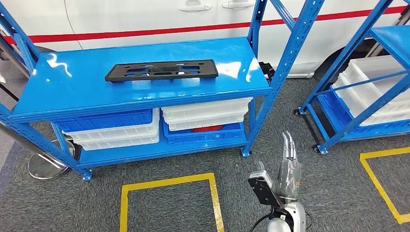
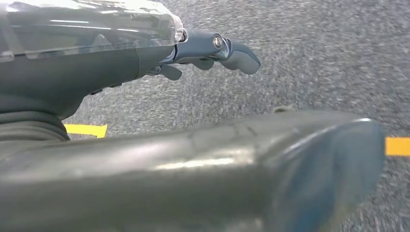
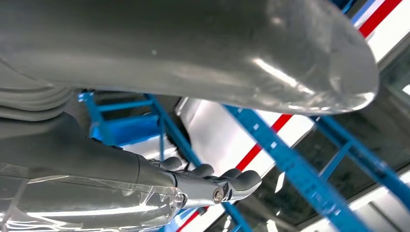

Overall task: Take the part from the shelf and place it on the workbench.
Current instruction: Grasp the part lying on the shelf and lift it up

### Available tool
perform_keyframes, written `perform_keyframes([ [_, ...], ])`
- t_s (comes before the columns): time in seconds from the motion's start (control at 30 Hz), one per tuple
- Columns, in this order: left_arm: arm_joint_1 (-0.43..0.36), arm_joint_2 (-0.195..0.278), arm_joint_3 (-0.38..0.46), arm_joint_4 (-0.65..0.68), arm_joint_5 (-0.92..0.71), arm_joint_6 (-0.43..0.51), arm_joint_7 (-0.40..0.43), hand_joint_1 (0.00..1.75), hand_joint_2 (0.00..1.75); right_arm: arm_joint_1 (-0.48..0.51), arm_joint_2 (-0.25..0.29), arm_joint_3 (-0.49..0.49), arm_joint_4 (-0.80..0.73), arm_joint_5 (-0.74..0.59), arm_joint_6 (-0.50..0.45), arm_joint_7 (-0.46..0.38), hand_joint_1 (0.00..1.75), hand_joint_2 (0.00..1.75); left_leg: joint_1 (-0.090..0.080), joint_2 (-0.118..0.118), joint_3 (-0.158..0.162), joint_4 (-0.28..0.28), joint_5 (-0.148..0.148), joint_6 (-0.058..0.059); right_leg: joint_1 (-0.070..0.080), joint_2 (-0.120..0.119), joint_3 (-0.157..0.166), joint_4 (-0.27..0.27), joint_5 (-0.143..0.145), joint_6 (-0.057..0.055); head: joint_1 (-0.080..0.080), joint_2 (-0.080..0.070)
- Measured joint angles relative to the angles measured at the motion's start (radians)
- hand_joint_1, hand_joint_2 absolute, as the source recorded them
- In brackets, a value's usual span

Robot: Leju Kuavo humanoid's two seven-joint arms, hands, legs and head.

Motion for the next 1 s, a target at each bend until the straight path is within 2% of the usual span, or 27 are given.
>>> perform_keyframes([
  [0.03, 0.001, 0.0, 0.0, 0.0, 0.0, 0.0, 0.0, 0.0, 0.0, 0.001, 0.0, 0.0, 0.0, 0.0, 0.0, 0.0, 0.0, 0.0, -0.002, -0.014, 0.007, 0.0, -0.004, 0.0, 0.001, 0.003, -0.01, -0.012, 0.032, -0.004, 0.0, 0.0],
  [0.07, 0.001, 0.0, 0.0, 0.0, 0.0, 0.0, 0.0, 0.0, 0.0, 0.0, 0.0, 0.0, 0.0, 0.0, 0.0, 0.0, 0.0, 0.0, -0.004, -0.028, 0.015, 0.0, -0.009, 0.0, 0.003, 0.011, 0.0, -0.061, 0.081, -0.01, 0.0, 0.0],
  [0.1, 0.002, -0.001, 0.0, 0.0, 0.0, 0.0, 0.0, 0.0, 0.0, 0.0, -0.001, -0.001, 0.0, 0.0, 0.0, 0.0, 0.0, 0.0, -0.004, -0.041, 0.021, 0.0, -0.013, -0.001, 0.004, 0.031, 0.019, -0.13, 0.133, -0.019, 0.0, 0.0],
  [0.13, 0.001, -0.002, 0.0, 0.001, 0.0, 0.0, 0.0, 0.0, 0.0, 0.001, -0.001, -0.002, 0.0, 0.0, 0.0, 0.0, 0.0, 0.0, -0.005, -0.053, 0.026, 0.001, -0.019, -0.003, 0.005, 0.053, 0.04, -0.193, 0.169, -0.027, 0.0, 0.0],
  [0.17, 0.0, -0.004, 0.0, 0.002, 0.0, -0.001, 0.0, 0.0, 0.0, 0.001, -0.001, -0.004, 0.0, 0.0, 0.0, 0.0, 0.0, 0.0, -0.004, -0.064, 0.027, 0.001, -0.022, -0.007, 0.006, 0.071, 0.056, -0.241, 0.188, -0.032, 0.0, 0.0],
  [0.2, 0.0, -0.005, 0.0, 0.004, 0.0, -0.001, 0.0, 0.0, 0.0, 0.001, -0.001, -0.004, -0.001, 0.0, 0.0, 0.0, 0.0, 0.0, -0.001, -0.074, 0.025, 0.001, -0.025, -0.012, 0.007, 0.083, 0.065, -0.265, 0.19, -0.035, 0.0, 0.0],
  [0.27, 0.0, -0.005, 0.0, 0.004, 0.0, -0.001, 0.0, 0.0, 0.0, -0.001, 0.0, -0.005, -0.002, 0.0, 0.0, 0.0, 0.0, 0.0, 0.001, -0.091, 0.024, -0.003, -0.028, -0.024, 0.007, 0.072, 0.075, -0.281, 0.182, -0.036, 0.001, 0.0],
  [0.3, 0.002, -0.005, 0.0, 0.004, 0.0, -0.001, 0.0, 0.0, 0.0, -0.003, 0.0, -0.005, -0.002, 0.0, 0.0, 0.0, 0.0, 0.0, 0.0, -0.081, 0.024, 0.0, -0.031, -0.03, 0.004, 0.063, 0.083, -0.289, 0.181, -0.039, 0.001, 0.0],
  [0.37, 0.002, -0.004, 0.0, 0.004, 0.0, 0.0, 0.0, 0.0, 0.0, -0.003, 0.001, -0.005, -0.003, 0.0, 0.0, 0.0, 0.0, 0.0, -0.003, -0.03, 0.002, 0.053, -0.06, -0.041, -0.002, 0.038, 0.104, -0.305, 0.177, -0.047, 0.0, 0.0],
  [0.4, 0.001, -0.004, 0.0, 0.005, 0.0, 0.0, 0.0, 0.0, 0.0, -0.003, 0.001, -0.005, -0.003, 0.0, 0.0, 0.0, 0.0, 0.0, -0.001, -0.001, -0.028, 0.112, -0.086, -0.046, -0.001, 0.024, 0.113, -0.309, 0.173, -0.05, -0.001, 0.0],
  [0.43, -0.001, -0.004, 0.0, 0.005, 0.0, 0.0, 0.0, 0.0, 0.0, -0.002, 0.002, -0.005, -0.003, 0.0, 0.0, 0.0, 0.0, 0.0, 0.002, 0.016, -0.069, 0.182, -0.114, -0.051, -0.001, 0.009, 0.12, -0.31, 0.167, -0.053, -0.001, 0.0],
  [0.47, -0.002, -0.004, 0.0, 0.005, 0.0, 0.0, 0.0, 0.0, 0.0, -0.002, 0.002, -0.005, -0.003, 0.0, 0.0, 0.0, 0.0, 0.0, 0.006, 0.022, -0.108, 0.244, -0.132, -0.056, 0.0, -0.005, 0.126, -0.309, 0.161, -0.053, -0.001, 0.0],
  [0.5, -0.001, -0.004, 0.0, 0.005, 0.0, 0.0, 0.0, 0.0, 0.0, -0.002, 0.002, -0.006, -0.003, 0.0, 0.0, 0.0, 0.0, 0.0, 0.01, 0.025, -0.135, 0.279, -0.131, -0.06, 0.0, -0.018, 0.133, -0.309, 0.154, -0.052, -0.001, 0.0],
  [0.53, 0.001, -0.004, 0.0, 0.005, 0.0, 0.0, 0.0, 0.0, 0.0, -0.002, 0.002, -0.006, -0.003, 0.0, 0.0, 0.0, 0.0, 0.0, 0.013, 0.028, -0.142, 0.274, -0.11, -0.063, 0.0, -0.03, 0.141, -0.309, 0.147, -0.051, -0.001, 0.0],
  [0.57, 0.003, -0.004, 0.0, 0.005, 0.0, -0.001, 0.0, 0.0, 0.0, -0.002, 0.002, -0.006, -0.003, 0.0, 0.0, 0.0, 0.0, 0.0, 0.015, 0.035, -0.127, 0.229, -0.07, -0.064, -0.001, -0.042, 0.152, -0.308, 0.139, -0.048, -0.001, 0.0],
  [0.6, 0.004, -0.004, 0.0, 0.005, 0.0, -0.001, 0.0, 0.0, 0.0, -0.002, 0.002, -0.006, -0.003, 0.0, 0.0, 0.0, 0.0, 0.0, 0.016, 0.05, -0.098, 0.157, -0.023, -0.064, -0.001, -0.053, 0.163, -0.308, 0.13, -0.045, -0.001, 0.0],
  [0.63, 0.003, -0.004, 0.0, 0.005, 0.0, -0.001, 0.0, 0.0, 0.0, -0.002, 0.002, -0.006, -0.003, 0.0, 0.0, 0.0, 0.0, 0.0, 0.011, 0.074, -0.067, 0.088, 0.009, -0.06, 0.002, -0.063, 0.172, -0.307, 0.121, -0.04, -0.001, 0.0],
  [0.67, 0.002, -0.004, 0.0, 0.005, 0.0, -0.001, 0.0, 0.0, 0.0, -0.002, 0.002, -0.006, -0.003, 0.0, 0.0, 0.0, 0.0, 0.0, 0.008, 0.094, -0.045, 0.038, 0.028, -0.054, 0.005, -0.072, 0.179, -0.306, 0.113, -0.035, -0.001, 0.0],
  [0.7, 0.0, -0.004, 0.0, 0.005, 0.0, -0.001, 0.0, 0.0, 0.0, -0.002, 0.002, -0.006, -0.004, 0.0, 0.0, 0.0, 0.0, 0.0, 0.004, 0.107, -0.034, 0.013, 0.032, -0.047, 0.009, -0.082, 0.183, -0.305, 0.107, -0.03, 0.0, 0.0],
  [0.73, -0.001, -0.004, 0.0, 0.005, 0.0, -0.001, 0.0, 0.0, 0.0, -0.003, 0.002, -0.006, -0.004, 0.0, 0.0, 0.0, 0.0, 0.0, 0.0, 0.108, -0.033, 0.01, 0.026, -0.04, 0.012, -0.091, 0.186, -0.306, 0.103, -0.025, 0.0, 0.0],
  [0.77, -0.001, -0.004, 0.0, 0.005, 0.0, -0.001, -0.001, 0.0, 0.0, -0.004, 0.002, -0.006, -0.004, 0.001, 0.0, -0.001, 0.0, 0.0, 0.0, 0.097, -0.034, 0.008, 0.025, -0.032, 0.012, -0.099, 0.189, -0.308, 0.1, -0.019, 0.0, 0.0],
  [0.8, 0.001, -0.004, 0.0, 0.005, 0.001, 0.0, -0.002, 0.0, 0.0, -0.006, 0.002, -0.005, -0.004, 0.005, 0.0, -0.004, 0.0, 0.0, 0.001, 0.087, -0.032, 0.004, 0.024, -0.027, 0.01, -0.096, 0.193, -0.307, 0.094, -0.014, 0.0, 0.0],
  [0.87, 0.002, -0.004, 0.001, 0.005, 0.006, 0.003, -0.008, 0.0, 0.0, -0.01, 0.001, -0.005, -0.005, 0.018, 0.0, -0.012, 0.0, 0.0, 0.005, 0.072, -0.025, -0.004, 0.023, -0.015, 0.003, -0.054, 0.176, -0.261, 0.064, -0.004, 0.0, 0.0],
  [0.9, 0.001, -0.004, 0.001, 0.005, 0.008, 0.004, -0.012, 0.0, 0.0, -0.012, 0.0, -0.005, -0.005, 0.024, 0.0, -0.016, 0.0, 0.0, 0.006, 0.066, -0.021, -0.006, 0.021, -0.01, 0.0, -0.026, 0.146, -0.204, 0.037, 0.0, 0.0, 0.0],
  [0.93, 0.0, -0.004, 0.001, 0.005, 0.009, 0.005, -0.013, 0.0, 0.0, -0.012, 0.0, -0.005, -0.004, 0.028, 0.0, -0.018, 0.0, 0.0, 0.006, 0.059, -0.02, -0.006, 0.018, -0.007, -0.001, -0.008, 0.103, -0.131, 0.008, 0.002, 0.0, 0.0],
  [0.97, -0.001, -0.004, 0.001, 0.005, 0.01, 0.005, -0.014, 0.0, 0.0, -0.012, -0.001, -0.005, -0.002, 0.03, 0.0, -0.018, 0.0, 0.0, 0.006, 0.052, -0.017, -0.006, 0.015, -0.005, -0.001, -0.002, 0.058, -0.061, -0.014, 0.003, 0.0, 0.0],
  [1.0, 0.0, -0.004, 0.001, 0.005, 0.01, 0.005, -0.014, 0.0, 0.0, -0.011, -0.001, -0.005, -0.001, 0.031, 0.0, -0.018, 0.0, 0.0, 0.005, 0.045, -0.014, -0.006, 0.012, -0.004, -0.001, 0.0, 0.022, -0.014, -0.018, 0.004, 0.0, 0.0],
])
